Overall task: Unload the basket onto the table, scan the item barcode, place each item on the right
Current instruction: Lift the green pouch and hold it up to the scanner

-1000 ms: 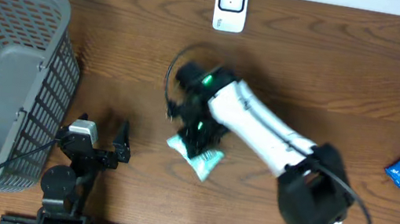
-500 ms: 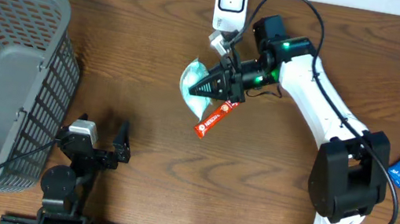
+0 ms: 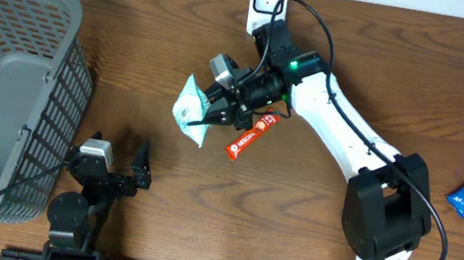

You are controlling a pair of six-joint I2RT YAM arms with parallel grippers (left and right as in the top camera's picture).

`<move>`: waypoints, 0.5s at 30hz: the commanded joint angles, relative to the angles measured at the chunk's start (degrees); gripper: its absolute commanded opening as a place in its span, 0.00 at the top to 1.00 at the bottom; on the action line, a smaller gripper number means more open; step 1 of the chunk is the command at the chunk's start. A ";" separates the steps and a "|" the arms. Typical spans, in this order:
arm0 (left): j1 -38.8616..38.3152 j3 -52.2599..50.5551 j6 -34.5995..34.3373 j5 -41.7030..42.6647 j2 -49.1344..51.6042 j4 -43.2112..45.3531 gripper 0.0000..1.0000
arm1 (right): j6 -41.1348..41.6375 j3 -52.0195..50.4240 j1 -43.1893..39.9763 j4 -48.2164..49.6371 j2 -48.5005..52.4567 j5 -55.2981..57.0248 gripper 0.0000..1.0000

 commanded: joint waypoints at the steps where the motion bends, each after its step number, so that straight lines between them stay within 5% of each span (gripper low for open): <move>1: 0.35 -0.90 -0.26 0.74 -0.02 -1.95 0.02 | -0.17 -0.15 0.24 0.15 0.22 -2.86 0.99; 6: 0.35 -0.90 -0.28 0.74 -0.02 -1.95 0.02 | 17.77 -0.15 -0.52 1.53 0.22 -2.75 0.99; 10: 0.35 -0.90 -0.26 0.74 -0.02 -1.95 0.02 | 47.63 -0.15 -1.25 5.44 0.22 2.60 0.99; 15: 0.35 -0.90 -0.26 0.74 -0.02 -1.95 0.02 | 93.53 -0.15 -1.36 9.75 0.22 34.75 0.99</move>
